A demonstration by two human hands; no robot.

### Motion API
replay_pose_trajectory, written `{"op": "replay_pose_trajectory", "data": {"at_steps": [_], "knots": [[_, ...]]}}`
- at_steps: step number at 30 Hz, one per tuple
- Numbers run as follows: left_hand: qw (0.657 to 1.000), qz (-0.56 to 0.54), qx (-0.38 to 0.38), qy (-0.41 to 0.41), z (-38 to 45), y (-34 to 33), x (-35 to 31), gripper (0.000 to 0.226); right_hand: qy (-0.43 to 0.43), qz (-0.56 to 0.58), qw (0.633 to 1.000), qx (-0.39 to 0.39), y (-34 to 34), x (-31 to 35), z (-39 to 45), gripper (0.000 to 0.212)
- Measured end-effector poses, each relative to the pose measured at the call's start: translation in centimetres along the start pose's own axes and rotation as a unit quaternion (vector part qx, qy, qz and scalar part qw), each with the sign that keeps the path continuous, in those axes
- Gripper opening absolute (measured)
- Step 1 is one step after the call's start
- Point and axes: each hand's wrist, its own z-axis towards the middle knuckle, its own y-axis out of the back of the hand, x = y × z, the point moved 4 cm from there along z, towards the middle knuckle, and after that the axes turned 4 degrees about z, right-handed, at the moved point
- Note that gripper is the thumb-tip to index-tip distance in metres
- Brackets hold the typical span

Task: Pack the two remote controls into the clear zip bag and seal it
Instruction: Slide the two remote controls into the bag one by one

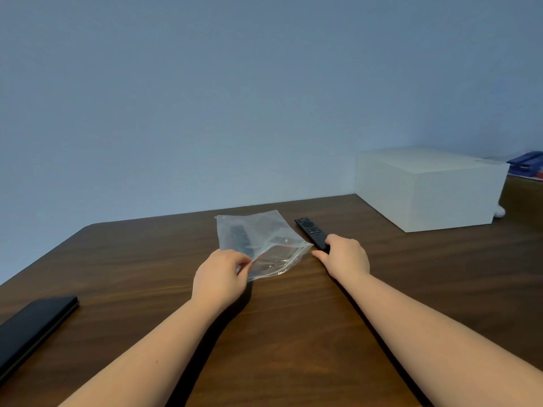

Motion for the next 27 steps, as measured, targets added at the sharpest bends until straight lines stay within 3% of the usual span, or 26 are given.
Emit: {"op": "replay_pose_trajectory", "data": {"at_steps": [4, 9, 15, 19, 27], "knots": [[1.000, 0.003, 0.006, 0.000, 0.0, -0.3, -0.1, 0.019, -0.002, 0.008, 1.000, -0.017, 0.3, 0.2, 0.1, 0.028], [1.000, 0.004, 0.020, 0.005, 0.3, -0.5, -0.2, 0.020, -0.007, 0.113, 0.990, -0.084, 1.3, -0.2, -1.0, 0.031], [0.999, -0.019, 0.037, 0.025, 0.5, -0.3, -0.5, 0.019, 0.008, 0.261, 0.956, -0.133, 3.5, 0.3, -3.6, 0.034], [0.998, -0.024, 0.045, 0.036, 0.4, 0.1, -0.6, 0.019, 0.057, 0.338, 0.932, -0.122, 5.9, 2.5, -6.5, 0.028], [0.998, -0.038, 0.016, 0.053, 0.4, 0.7, -0.6, 0.020, 0.162, 0.303, 0.935, -0.089, 7.6, 3.3, -11.9, 0.021]]}}
